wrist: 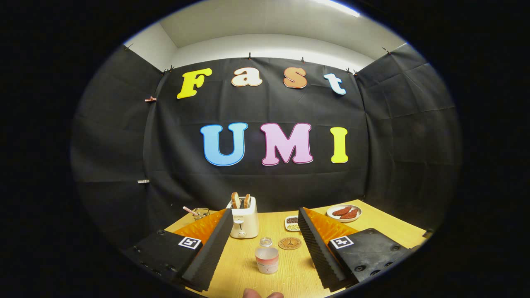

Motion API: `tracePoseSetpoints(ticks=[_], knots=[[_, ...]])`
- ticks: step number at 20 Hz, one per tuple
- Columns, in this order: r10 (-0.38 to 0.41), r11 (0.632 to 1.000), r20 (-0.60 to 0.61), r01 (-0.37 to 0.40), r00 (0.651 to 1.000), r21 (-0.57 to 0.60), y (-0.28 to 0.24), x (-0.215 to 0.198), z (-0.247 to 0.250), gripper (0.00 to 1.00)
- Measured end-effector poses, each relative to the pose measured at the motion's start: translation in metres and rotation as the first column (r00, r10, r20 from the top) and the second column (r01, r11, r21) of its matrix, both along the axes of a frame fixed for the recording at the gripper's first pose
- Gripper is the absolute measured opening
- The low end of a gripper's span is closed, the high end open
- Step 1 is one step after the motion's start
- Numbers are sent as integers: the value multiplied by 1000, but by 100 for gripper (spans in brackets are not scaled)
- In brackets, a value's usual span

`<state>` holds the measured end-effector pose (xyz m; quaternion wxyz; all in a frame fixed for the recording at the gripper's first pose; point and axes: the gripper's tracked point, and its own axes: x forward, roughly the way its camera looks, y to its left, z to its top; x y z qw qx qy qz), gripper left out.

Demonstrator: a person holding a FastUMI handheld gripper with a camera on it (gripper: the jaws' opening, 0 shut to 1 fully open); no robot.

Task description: Take the bottle from table, then pour the juice into the cup, finally place the bottle on the coaster

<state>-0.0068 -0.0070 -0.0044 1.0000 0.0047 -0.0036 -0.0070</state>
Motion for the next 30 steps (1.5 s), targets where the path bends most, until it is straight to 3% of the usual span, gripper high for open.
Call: tracePoseSetpoints(ticks=[5, 18, 30], knots=[[-2, 1000, -11, 1, 1000, -9, -4, 1, -16, 97], [-72, 996, -80, 67, 994, -58, -7, 46, -146, 96], [-54, 998, -119, 53, 991, -17, -7, 92, -221, 97]])
